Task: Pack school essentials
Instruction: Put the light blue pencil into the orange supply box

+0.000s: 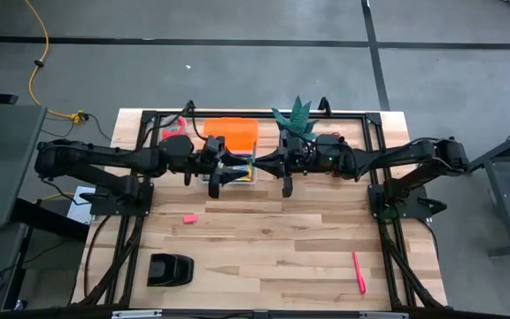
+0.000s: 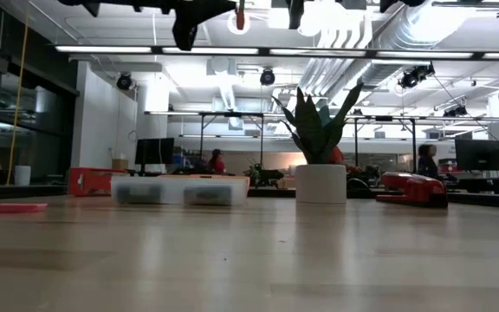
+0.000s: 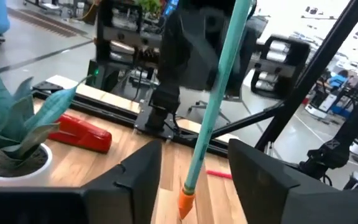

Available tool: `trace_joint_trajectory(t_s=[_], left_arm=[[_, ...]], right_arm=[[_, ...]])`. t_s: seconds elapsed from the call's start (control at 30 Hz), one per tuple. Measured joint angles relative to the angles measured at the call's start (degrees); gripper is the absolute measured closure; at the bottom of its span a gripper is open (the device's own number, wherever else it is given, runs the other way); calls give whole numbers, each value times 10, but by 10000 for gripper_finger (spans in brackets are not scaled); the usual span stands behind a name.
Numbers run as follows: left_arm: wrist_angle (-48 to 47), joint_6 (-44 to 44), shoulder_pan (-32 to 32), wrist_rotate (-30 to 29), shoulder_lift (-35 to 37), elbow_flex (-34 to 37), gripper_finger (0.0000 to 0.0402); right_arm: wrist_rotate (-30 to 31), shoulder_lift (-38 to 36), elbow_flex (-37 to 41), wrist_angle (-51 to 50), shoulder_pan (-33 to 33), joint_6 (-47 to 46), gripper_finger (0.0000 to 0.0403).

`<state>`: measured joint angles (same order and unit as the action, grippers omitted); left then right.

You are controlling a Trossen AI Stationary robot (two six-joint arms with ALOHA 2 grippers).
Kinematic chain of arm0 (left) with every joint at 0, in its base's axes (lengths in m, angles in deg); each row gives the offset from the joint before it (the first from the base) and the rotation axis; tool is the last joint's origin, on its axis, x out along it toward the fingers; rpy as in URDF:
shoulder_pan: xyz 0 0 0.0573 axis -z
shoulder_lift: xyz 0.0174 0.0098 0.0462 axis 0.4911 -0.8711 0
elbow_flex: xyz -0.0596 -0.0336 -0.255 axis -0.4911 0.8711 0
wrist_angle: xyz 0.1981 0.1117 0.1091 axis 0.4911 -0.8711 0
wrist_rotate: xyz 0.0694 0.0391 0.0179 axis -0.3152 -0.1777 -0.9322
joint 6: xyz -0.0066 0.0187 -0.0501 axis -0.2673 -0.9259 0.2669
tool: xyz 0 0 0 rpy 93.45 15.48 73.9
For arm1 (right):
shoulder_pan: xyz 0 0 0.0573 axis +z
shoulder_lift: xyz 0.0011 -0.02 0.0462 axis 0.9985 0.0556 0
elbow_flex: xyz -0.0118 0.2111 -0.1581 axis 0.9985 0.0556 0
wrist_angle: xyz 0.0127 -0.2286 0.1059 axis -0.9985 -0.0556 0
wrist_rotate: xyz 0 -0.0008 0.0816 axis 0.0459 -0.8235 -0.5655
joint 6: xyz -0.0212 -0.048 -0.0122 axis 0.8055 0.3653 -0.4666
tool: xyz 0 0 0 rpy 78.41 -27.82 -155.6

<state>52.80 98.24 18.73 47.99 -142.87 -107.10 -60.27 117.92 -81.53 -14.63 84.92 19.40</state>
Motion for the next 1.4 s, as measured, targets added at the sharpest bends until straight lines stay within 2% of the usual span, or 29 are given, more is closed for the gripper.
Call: trace_joint_trajectory(t_s=[0.2,0.37,0.53,0.7,0.77,0.93,1.03,1.2,1.4], left_arm=[[10,-1,4,-1,-44,-27,214],[15,-8,3,-1,-72,-43,227],[13,-22,4,-1,-73,-45,275],[7,-58,3,-1,-59,-45,364],[5,-64,3,-2,-56,-45,388],[6,-64,3,-2,-55,-45,380],[2,-64,3,-6,-55,-45,391],[-27,-62,-5,-19,-37,-45,394],[-116,-81,-29,-43,38,-45,394]], right_arm=[[0,0,0,4,0,-2,403],[0,0,0,5,0,-2,403],[1,0,0,-3,0,-2,403],[2,0,0,-5,-2,-2,403],[2,0,0,-4,-4,-3,403],[2,-1,0,-2,-4,-2,403],[2,-1,0,-3,-4,-2,401],[16,-2,0,-11,-4,-13,363],[28,-41,0,-62,-4,3,264]])
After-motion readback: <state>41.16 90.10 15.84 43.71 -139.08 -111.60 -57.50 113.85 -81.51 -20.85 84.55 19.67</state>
